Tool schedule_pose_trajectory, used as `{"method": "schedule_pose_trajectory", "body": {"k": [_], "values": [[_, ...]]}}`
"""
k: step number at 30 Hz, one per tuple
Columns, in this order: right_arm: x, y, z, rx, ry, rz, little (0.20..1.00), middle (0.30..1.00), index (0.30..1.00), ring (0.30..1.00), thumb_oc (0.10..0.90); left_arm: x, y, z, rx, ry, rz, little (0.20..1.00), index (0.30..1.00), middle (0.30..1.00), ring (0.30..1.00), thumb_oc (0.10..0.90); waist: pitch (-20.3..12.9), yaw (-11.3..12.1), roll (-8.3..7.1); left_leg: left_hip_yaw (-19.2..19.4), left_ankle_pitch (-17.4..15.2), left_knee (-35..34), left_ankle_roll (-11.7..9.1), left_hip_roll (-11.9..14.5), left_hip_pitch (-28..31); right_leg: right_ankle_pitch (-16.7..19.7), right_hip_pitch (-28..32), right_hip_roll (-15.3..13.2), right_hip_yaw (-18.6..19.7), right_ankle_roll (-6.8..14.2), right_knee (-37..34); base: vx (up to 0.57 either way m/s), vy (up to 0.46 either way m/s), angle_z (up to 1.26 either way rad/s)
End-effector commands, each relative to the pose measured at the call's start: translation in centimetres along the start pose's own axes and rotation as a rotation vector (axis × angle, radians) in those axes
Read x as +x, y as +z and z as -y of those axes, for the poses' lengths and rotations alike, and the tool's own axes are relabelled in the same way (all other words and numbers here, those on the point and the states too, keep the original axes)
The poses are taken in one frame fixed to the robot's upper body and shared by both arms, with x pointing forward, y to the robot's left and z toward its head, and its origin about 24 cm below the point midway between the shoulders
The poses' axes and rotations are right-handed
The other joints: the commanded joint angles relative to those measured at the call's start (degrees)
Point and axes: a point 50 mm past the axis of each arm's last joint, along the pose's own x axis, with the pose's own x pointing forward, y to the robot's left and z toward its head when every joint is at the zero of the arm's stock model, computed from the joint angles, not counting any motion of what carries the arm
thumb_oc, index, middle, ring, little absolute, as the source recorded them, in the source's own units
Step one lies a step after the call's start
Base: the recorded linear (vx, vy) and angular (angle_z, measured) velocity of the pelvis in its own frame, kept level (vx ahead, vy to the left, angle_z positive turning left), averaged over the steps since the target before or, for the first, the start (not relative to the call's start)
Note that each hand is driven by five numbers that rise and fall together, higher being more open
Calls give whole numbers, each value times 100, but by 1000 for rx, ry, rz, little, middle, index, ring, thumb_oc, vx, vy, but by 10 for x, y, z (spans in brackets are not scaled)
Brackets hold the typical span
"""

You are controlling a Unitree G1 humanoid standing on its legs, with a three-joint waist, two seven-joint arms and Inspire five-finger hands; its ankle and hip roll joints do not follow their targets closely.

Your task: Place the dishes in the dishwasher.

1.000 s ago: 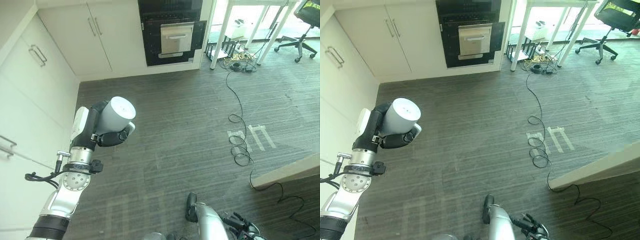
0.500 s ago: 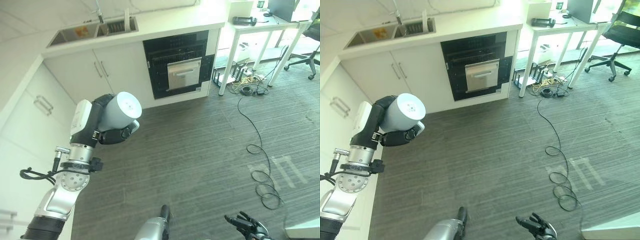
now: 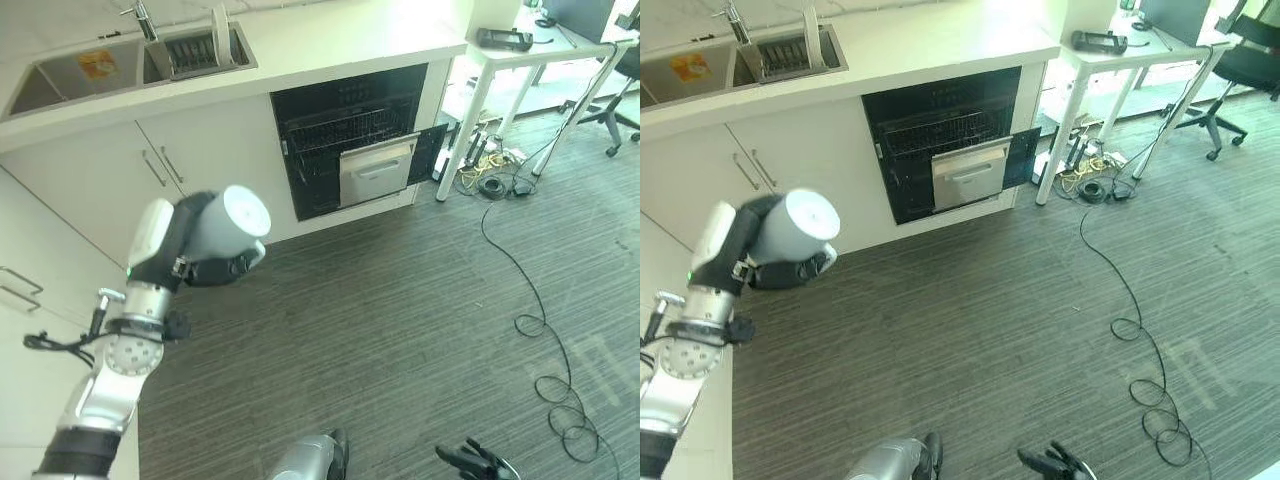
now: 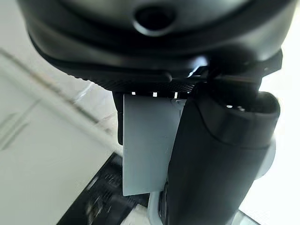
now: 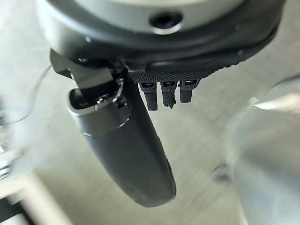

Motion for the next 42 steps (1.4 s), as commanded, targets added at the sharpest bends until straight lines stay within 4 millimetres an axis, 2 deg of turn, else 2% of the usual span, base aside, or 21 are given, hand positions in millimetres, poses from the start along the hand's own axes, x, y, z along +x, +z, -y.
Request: {"method": "schedule_pose_trajectory", "body": {"k": [1,3,4,6,8,13,16,17,19,20,22,23,25,26,27,29,32,34,39,41,42], "values": [[-2,9,24,-72,-59,19,900,900,900,900,800,13,34,-32,39,178,200,300,300,300,300,400,-286,-2,187,-718,-314,3,-479,190,-293,867,405,469,-513,-138,-2833,285,-105,-8],[-1,14,24,-60,-57,31,900,900,900,900,800,14,36,-33,54,181,201,300,300,300,300,400,-232,-54,135,-810,-434,3,-525,179,-115,926,433,275,-630,-156,-4119,324,-184,5],[-1,17,23,-58,-54,35,900,900,900,900,800,15,36,-33,62,186,197,300,300,300,300,400,-187,-74,71,-818,-525,3,-565,162,13,886,248,39,-652,-127,-4385,338,-242,6],[1,20,22,-63,-50,37,900,900,900,900,800,14,35,-34,68,193,191,300,300,300,300,400,-171,-80,-44,-793,-713,3,-617,131,176,883,-273,-376,-496,22,-4385,341,-241,-3],[2,21,22,-59,-59,37,900,900,900,900,800,15,35,-34,70,191,192,300,300,300,300,400,-180,-75,-74,-829,-848,3,-630,140,264,897,-607,-571,-314,139,-4385,415,-251,4],[-1,12,30,-19,-92,4,900,900,900,900,800,10,31,-34,73,169,203,300,300,300,300,400,-295,-32,-170,-1038,-1273,3,-780,374,721,1063,-631,-781,23,298,-4385,552,-370,-5],[-1,10,31,-72,-82,-33,900,900,900,900,800,3,27,-36,68,185,157,300,300,300,300,400,-368,-11,-201,-1027,-1422,3,-961,645,1107,1096,-439,-692,-138,262,-4385,522,-363,7],[-1,11,31,-100,-70,-35,900,900,900,900,800,-1,25,-34,58,193,142,300,300,300,300,400,-392,-17,-181,-993,-1258,3,-1070,813,1228,1038,-371,-571,-203,160,-4385,469,-342,-12],[-1,14,32,-138,-50,-22,900,900,900,900,800,-6,26,-32,55,205,136,300,300,300,300,400,-375,31,-180,-876,-366,3,-1193,1075,1259,768,-164,-391,-248,-58,-4385,450,-377,-12],[-2,16,34,-151,-45,-11,900,900,900,900,800,-8,28,-33,50,210,138,300,300,300,300,400,-334,91,-228,-728,310,106,-1238,1210,1141,543,54,-312,-280,-224,-4385,403,-387,-8],[-3,17,37,-138,-57,10,900,900,900,900,800,-6,33,-33,32,208,151,300,300,300,300,400,-259,102,-288,-522,627,718,-1239,1351,610,397,260,-269,-448,-405,-4385,289,-371,-1],[-3,19,40,-132,-68,21,900,900,900,900,800,-3,35,-33,21,204,162,300,300,300,300,400,-233,119,-300,-492,605,865,-1191,1261,326,348,341,-260,-528,-457,-4385,267,-311,23],[-4,22,43,-143,-73,30,900,900,900,900,800,1,37,-31,17,198,166,300,300,300,300,400,-182,189,-223,-536,203,561,-1005,579,87,262,474,-126,-501,-405,-4385,300,-121,26],[-3,22,43,-153,-68,25,900,900,900,900,800,1,36,-31,22,198,162,300,300,300,300,400,-191,199,-202,-461,119,265,-936,392,130,232,510,-76,-507,-388,-4385,312,-14,-12],[-3,22,42,-150,-71,23,900,900,900,900,800,2,37,-30,20,195,164,300,300,300,300,400,-171,163,-130,-145,63,3,-933,366,19,151,564,-5,-664,-403,-4385,245,10,-38],[-3,21,42,-133,-80,19,900,900,900,900,800,4,40,-28,5,193,168,300,300,300,300,400,-145,164,40,-56,-70,3,-969,276,-475,61,618,180,-745,-394,-4385,222,38,-18],[-3,12,37,-150,-78,-3,900,900,900,900,800,-2,36,-22,1,193,150,300,300,300,300,400,-127,262,201,-123,205,3,-1076,188,-1047,-97,773,414,-694,-395,-4385,231,60,-3],[-4,5,34,-173,-75,-16,900,900,900,900,800,-7,32,-22,2,204,135,300,300,300,300,400,-125,340,214,-6,370,3,-1081,212,-1327,-206,877,502,-686,-429,-4385,202,71,-48],[-6,3,37,-186,-96,-22,900,900,900,900,800,-17,22,-27,20,233,111,300,300,300,300,400,-266,420,156,109,273,3,-968,252,-1290,-324,1021,517,-784,-437,-4385,168,108,-32],[-6,3,36,-174,-91,-11,900,900,900,900,800,-17,21,-31,61,229,126,300,300,300,300,400,-347,453,119,238,121,3,-832,309,-1203,-448,1276,537,-914,-440,-4385,227,84,-14],[-5,4,30,-163,-76,5,900,900,900,900,800,-17,21,-36,104,221,136,300,300,300,300,400,-359,448,71,322,-59,3,-688,287,-1016,-245,1561,584,-1090,-352,-4385,272,67,0]]}}
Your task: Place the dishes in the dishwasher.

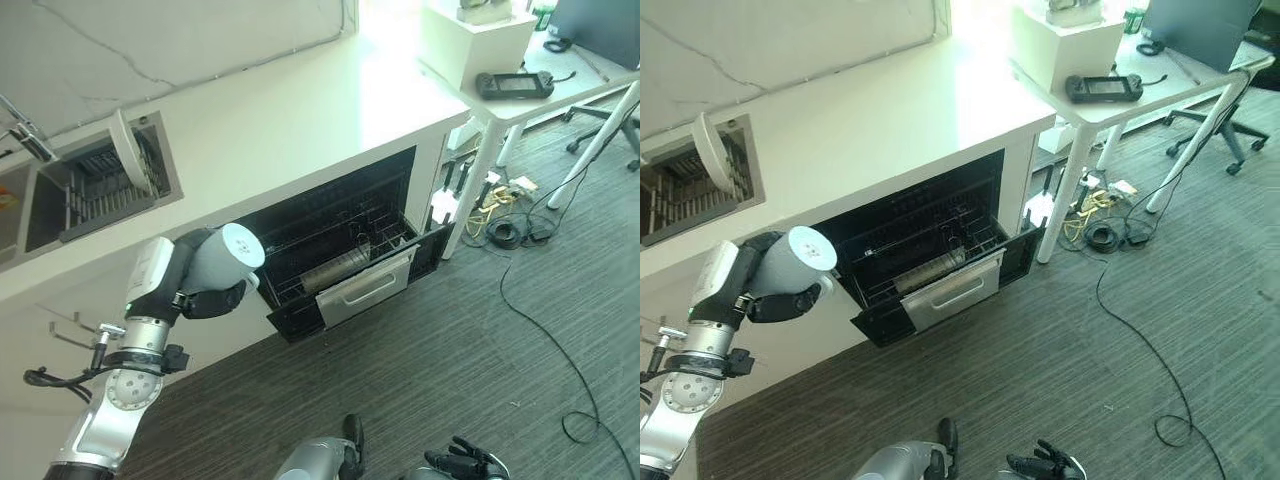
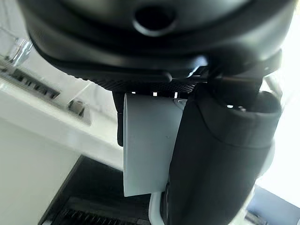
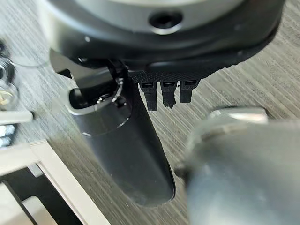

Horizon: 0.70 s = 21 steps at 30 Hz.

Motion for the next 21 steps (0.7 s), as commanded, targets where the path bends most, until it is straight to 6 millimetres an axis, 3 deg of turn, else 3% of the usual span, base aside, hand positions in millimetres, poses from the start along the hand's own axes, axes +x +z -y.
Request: {"method": "schedule_pose_trajectory", "body": {"k": [1,3,4,7,9,11,14,17,18,21], "values": [[0,21,7,-37,-9,107,900,900,900,900,800,18,33,-50,83,232,227,300,300,300,300,400,-293,-48,249,-329,-846,473,-264,282,-250,1201,315,549,-560,542,-489,243,57,10],[1,26,1,-27,6,124,900,900,900,900,800,21,32,-53,102,234,222,300,300,300,300,400,-222,-115,339,-513,-961,473,-130,300,-96,1568,-236,473,-556,680,448,97,26,15],[1,30,-2,-32,26,143,900,900,900,900,800,23,32,-55,105,239,229,300,300,300,300,400,-162,-145,400,-653,-1034,473,-138,351,61,1619,-579,223,-632,667,629,107,-91,13],[2,35,-8,-50,43,162,900,900,900,900,800,28,35,-57,118,253,245,300,300,300,300,400,-110,-191,415,-943,-1125,473,-290,486,259,1895,-537,-318,-523,751,-489,186,-263,30],[3,35,-8,-102,64,166,900,900,900,900,800,34,37,-61,120,234,253,300,300,300,300,400,-214,-112,203,-1235,-1248,473,-376,426,333,1701,-846,-833,3,935,-489,311,-559,68],[4,41,-15,-171,103,184,900,900,900,900,800,32,37,-63,116,224,237,300,300,300,300,400,-315,-22,42,-1425,-1386,473,-481,506,415,1644,-1070,-1020,385,1115,-489,332,-665,55],[4,46,-24,-224,142,202,900,900,900,900,800,28,36,-68,108,253,245,300,300,300,300,400,-313,-39,-33,-1626,-1499,473,-640,751,573,1671,-1271,-976,664,1192,-489,244,-558,19],[4,44,-23,-274,158,171,900,900,900,900,800,23,33,-66,78,271,224,300,300,300,300,400,-350,-52,-34,-1585,-1362,473,-906,1144,595,1397,-1044,-782,331,1025,-489,223,-526,30],[4,48,-20,-295,156,184,900,900,900,900,800,23,39,-61,52,276,239,300,300,300,300,400,-363,-76,-28,-1570,-1203,473,-980,1331,509,1248,-962,-629,204,857,-489,186,-511,30],[3,48,-13,-264,122,183,900,900,900,900,800,28,49,-55,31,245,271,300,300,300,300,400,-279,-71,-32,-1377,-870,473,-1018,1469,297,1098,-800,-494,-50,639,-489,87,-345,60]]}}
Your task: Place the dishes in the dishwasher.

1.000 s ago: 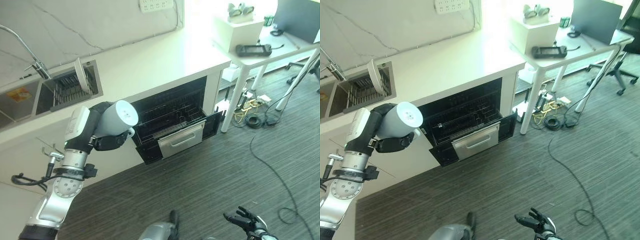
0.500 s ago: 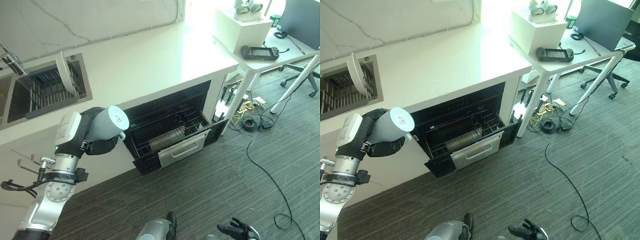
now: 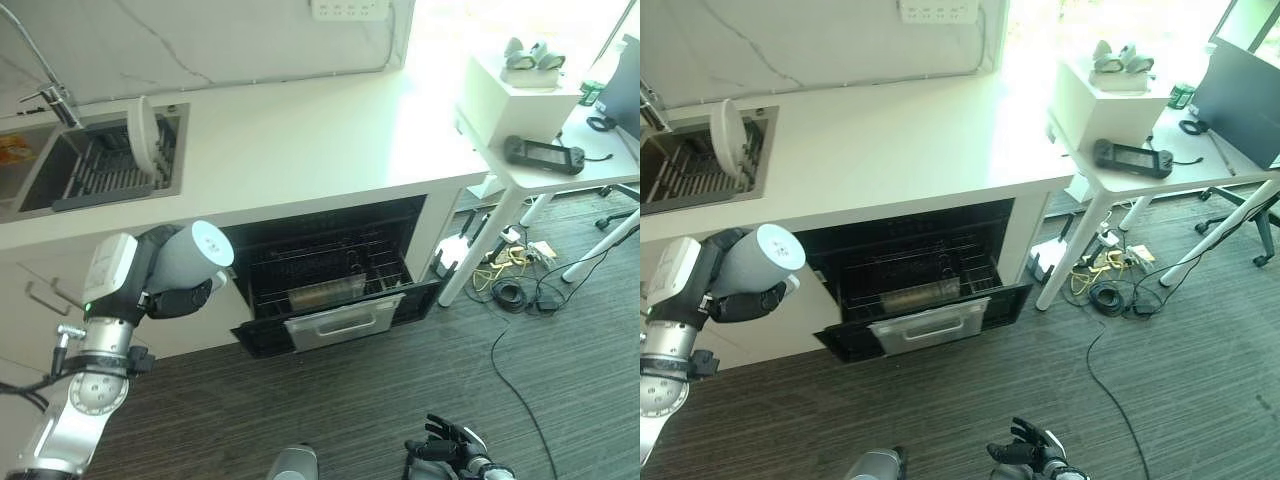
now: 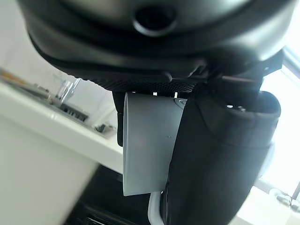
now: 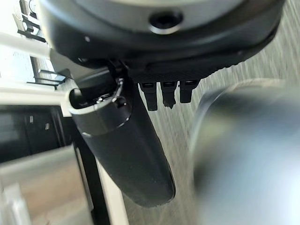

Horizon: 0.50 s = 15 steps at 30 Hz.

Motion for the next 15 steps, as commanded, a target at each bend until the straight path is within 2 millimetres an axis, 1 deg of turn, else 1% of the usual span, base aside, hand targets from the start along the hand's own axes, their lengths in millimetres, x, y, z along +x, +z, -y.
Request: {"method": "schedule_pose_trajectory", "body": {"k": [1,2,3,4,5,7,8,10,12,15], "values": [[-2,18,24,26,-77,87,900,900,900,900,800,42,58,-46,-60,232,316,300,300,300,300,400,-29,-238,179,641,-399,112,41,120,-89,-156,633,-192,-170,405,-710,-26,-268,57],[-2,17,25,49,-88,89,900,900,900,900,800,44,61,-45,-69,230,334,300,300,300,300,400,-18,-274,199,821,-333,112,22,165,-167,-179,641,-184,-302,374,-710,-55,-214,68],[-3,15,27,61,-103,85,900,900,900,900,800,46,64,-44,-81,231,350,300,300,300,300,400,-19,-278,254,890,-311,112,10,87,-295,-204,639,-143,-401,367,-710,3,-105,98],[-3,13,28,65,-116,73,900,900,900,900,800,46,65,-44,-89,230,350,300,300,300,300,400,-4,-240,317,789,-317,112,6,-73,-382,-223,668,-69,-375,373,-710,63,-39,103],[-3,12,29,77,-129,62,900,900,900,900,800,45,66,-43,-93,227,349,300,300,300,300,400,-16,-224,360,754,-315,112,14,-164,-460,-237,684,-14,-353,367,-710,107,24,69],[-4,8,32,106,-168,30,900,900,900,900,800,43,65,-39,-100,216,340,300,300,300,300,400,-59,-260,407,733,-300,112,20,-210,-513,-262,718,66,-308,325,-710,114,135,9],[-6,1,38,115,-188,-5,900,900,900,900,800,42,61,-37,-120,216,320,300,300,300,300,400,-110,-249,418,578,-347,112,62,-367,-452,-269,734,85,-245,297,-710,123,244,-21],[-9,-7,40,125,-214,-25,900,900,900,900,800,40,58,-34,-149,202,303,300,300,300,300,400,-167,-235,407,567,-440,112,85,-444,-386,-295,798,6,-304,328,-710,117,278,-6],[-9,-9,41,153,-238,-38,900,900,900,900,800,38,56,-32,-147,192,295,300,300,300,300,400,-193,-221,376,446,-538,112,138,-569,-286,-280,839,-41,-257,377,-710,81,259,23],[-9,-10,40,195,-244,-52,900,900,900,900,800,37,57,-33,-123,197,307,300,300,300,300,400,-199,-184,355,379,-681,112,303,-721,-115,-223,994,-94,-258,447,-710,92,215,2]]}}
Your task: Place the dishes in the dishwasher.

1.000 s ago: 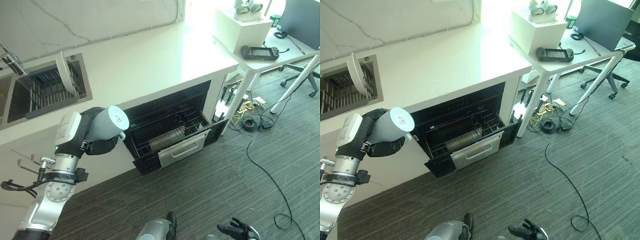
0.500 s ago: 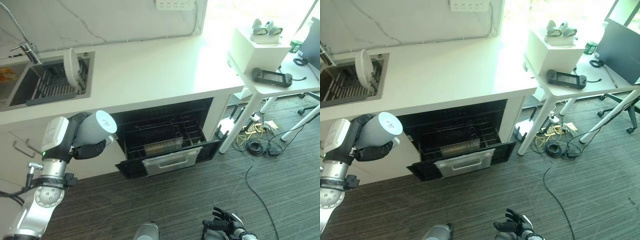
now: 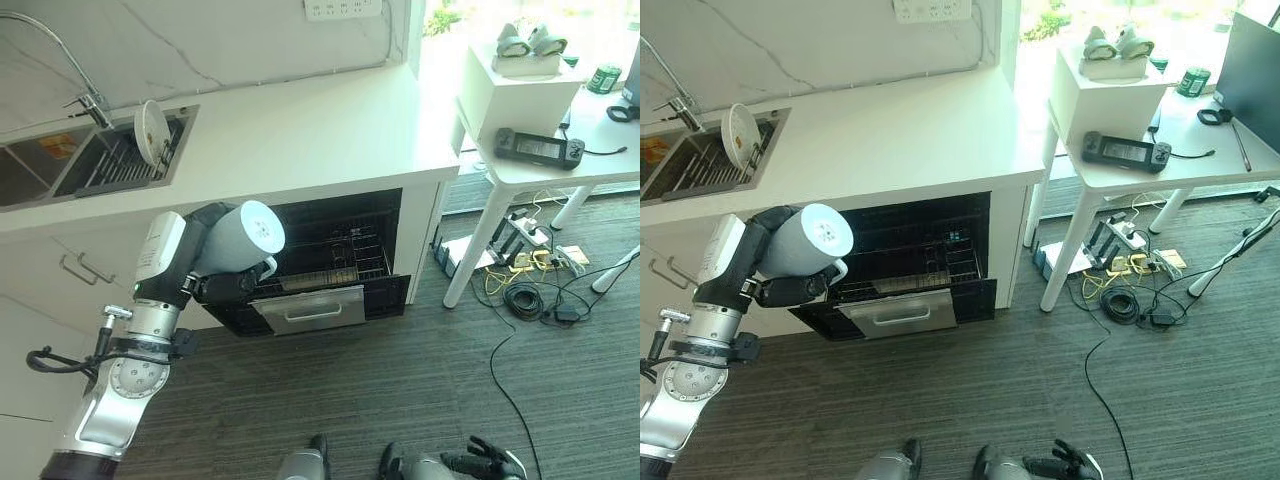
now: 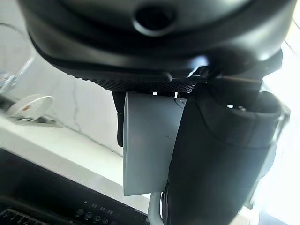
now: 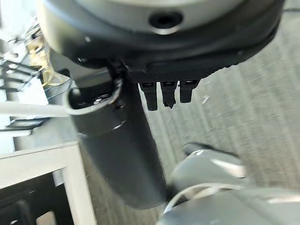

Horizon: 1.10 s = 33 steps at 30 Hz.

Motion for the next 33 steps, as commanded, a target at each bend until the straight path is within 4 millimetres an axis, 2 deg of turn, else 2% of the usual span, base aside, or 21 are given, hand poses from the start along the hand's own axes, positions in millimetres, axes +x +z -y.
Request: {"method": "schedule_pose_trajectory", "body": {"k": [1,3,4,5,7,8,9,11,15,18,19,20,21,22,24,25,26,28,33], "values": [[3,14,-2,43,-7,48,900,900,900,900,800,22,29,-45,27,211,180,300,300,300,300,400,-219,83,-49,-121,-790,454,204,-234,-79,-70,903,-472,646,1054,-449,136,183,-17],[3,14,-8,50,10,56,900,900,900,900,800,26,31,-46,44,217,192,300,300,300,300,400,-151,1,-1,-246,-851,454,428,-305,46,509,1050,-381,796,1183,-449,143,158,-12],[3,13,-12,49,30,61,900,900,900,900,800,31,32,-46,55,221,197,300,300,300,300,400,-50,-102,6,-355,-919,454,583,-382,154,759,768,-361,1067,1199,135,137,82,0],[3,13,-14,37,43,65,900,900,900,900,800,35,33,-45,53,226,198,300,300,300,300,400,1,-174,-31,-385,-961,454,624,-442,207,847,535,-332,1270,1194,141,145,1,16],[3,12,-14,36,50,63,900,900,900,900,800,38,34,-45,55,236,204,300,300,300,300,400,28,-217,-80,-392,-982,454,564,-454,270,685,514,-319,1298,1168,-449,164,-169,13],[3,13,-16,31,55,57,900,900,900,900,800,38,33,-47,66,250,198,300,300,300,300,400,54,-243,-182,-353,-1060,454,527,-513,336,629,198,-455,1403,1225,-449,185,-249,4],[3,12,-17,26,60,48,900,900,900,900,800,38,32,-49,76,260,191,300,300,300,300,400,53,-267,-221,-336,-1132,454,524,-511,387,667,-9,-499,1521,1277,-449,250,-291,11],[3,8,-14,23,61,17,900,900,900,900,800,39,27,-55,89,277,162,300,300,300,300,400,-8,-239,-285,-176,-1169,454,439,-388,383,517,-24,-528,1545,1315,-449,284,-273,17],[1,4,-9,48,32,14,900,900,900,900,800,40,33,-47,72,273,169,300,300,300,300,400,-173,-239,-274,29,-980,454,178,5,159,118,213,-426,1316,1144,-449,192,-167,41],[1,2,-3,59,17,17,900,900,900,900,800,41,36,-46,52,269,176,300,300,300,300,400,-201,-277,-277,8,-858,454,143,57,193,8,286,-348,1327,1029,-449,143,-108,67],[0,3,-1,51,12,23,900,900,900,900,800,41,38,-47,42,270,185,300,300,300,300,400,-181,-252,-309,-26,-785,454,155,9,227,-12,332,-345,1366,981,-449,157,-91,56],[0,4,1,41,8,34,900,900,900,900,800,41,41,-49,32,275,201,300,300,300,300,400,-118,-188,-356,-78,-576,454,169,-84,258,-41,401,-349,1423,912,-449,123,-50,60],[1,7,3,44,-1,49,900,900,900,900,800,40,43,-50,22,274,216,300,300,300,300,400,-39,-135,-351,-90,-445,454,154,-109,172,-71,473,-328,1408,854,-449,55,11,48],[1,9,5,53,-9,59,900,900,900,900,800,41,45,-50,16,270,224,300,300,300,300,400,-12,-134,-310,-64,-466,454,137,-72,94,-87,503,-309,1340,848,-449,-22,110,44],[0,12,10,113,-34,85,900,900,900,900,800,41,52,-49,-6,246,264,300,300,300,300,400,25,-189,-111,225,-373,454,-53,261,-225,-176,619,-263,1006,859,-449,-33,200,32],[0,15,10,140,-49,101,900,900,900,900,800,40,54,-47,-11,240,277,300,300,300,300,400,7,-224,-66,178,-389,454,-117,323,-290,-201,657,-288,924,874,-449,-9,234,64],[0,16,12,165,-63,109,900,900,900,900,800,39,55,-45,-8,241,281,300,300,300,300,400,-16,-224,-53,60,-428,454,-120,275,-292,-183,656,-323,929,907,-449,-5,212,76],[-1,13,15,219,-79,102,900,900,900,900,800,39,56,-43,-6,237,298,300,300,300,300,400,-94,-271,-50,178,-541,454,-126,305,-285,-178,664,-445,818,962,-449,-6,174,20],[-2,-6,3,198,-69,37,900,900,900,900,800,36,54,-38,3,215,277,300,300,300,300,400,-290,-259,-110,234,-754,454,-53,201,-198,-112,577,-682,799,1140,-449,-6,87,-21]]}}
